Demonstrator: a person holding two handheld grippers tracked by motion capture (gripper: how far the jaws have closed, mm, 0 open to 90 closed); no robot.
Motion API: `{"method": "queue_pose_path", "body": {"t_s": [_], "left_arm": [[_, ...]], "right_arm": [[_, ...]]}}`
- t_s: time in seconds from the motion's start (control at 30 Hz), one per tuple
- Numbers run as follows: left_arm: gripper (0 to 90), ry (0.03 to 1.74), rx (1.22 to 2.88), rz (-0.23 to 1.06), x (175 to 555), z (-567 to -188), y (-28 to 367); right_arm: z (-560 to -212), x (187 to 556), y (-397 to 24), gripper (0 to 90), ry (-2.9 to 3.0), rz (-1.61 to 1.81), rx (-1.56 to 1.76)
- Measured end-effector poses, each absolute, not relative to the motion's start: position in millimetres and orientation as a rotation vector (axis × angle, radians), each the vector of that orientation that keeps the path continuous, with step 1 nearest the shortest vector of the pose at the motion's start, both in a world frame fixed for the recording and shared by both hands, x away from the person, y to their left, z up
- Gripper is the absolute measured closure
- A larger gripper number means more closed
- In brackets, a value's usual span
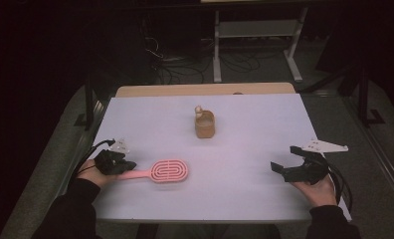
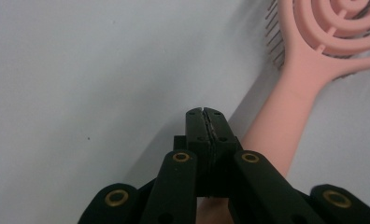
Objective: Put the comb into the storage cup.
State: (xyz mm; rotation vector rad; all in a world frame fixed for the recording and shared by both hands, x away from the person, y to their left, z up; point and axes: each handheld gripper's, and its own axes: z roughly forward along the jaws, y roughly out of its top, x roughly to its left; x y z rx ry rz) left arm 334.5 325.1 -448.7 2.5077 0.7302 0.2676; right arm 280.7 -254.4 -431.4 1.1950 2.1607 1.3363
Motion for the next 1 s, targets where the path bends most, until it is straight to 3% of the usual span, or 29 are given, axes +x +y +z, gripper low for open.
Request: {"method": "queue_pose_path", "body": {"t_s": [0.77, 1.0], "left_arm": [[86.1, 0.708, 2.524, 0.336, 312.5, -421.6, 347.0], [76.1, 0.659, 2.507, 0.293, 307.4, -408.3, 352.4]], "right_arm": [[-432.2, 280.8, -255.1, 0.0, 2.161, 1.34, 1.207], [-432.2, 280.9, -255.3, 0.0, 2.16, 1.342, 1.211]]}}
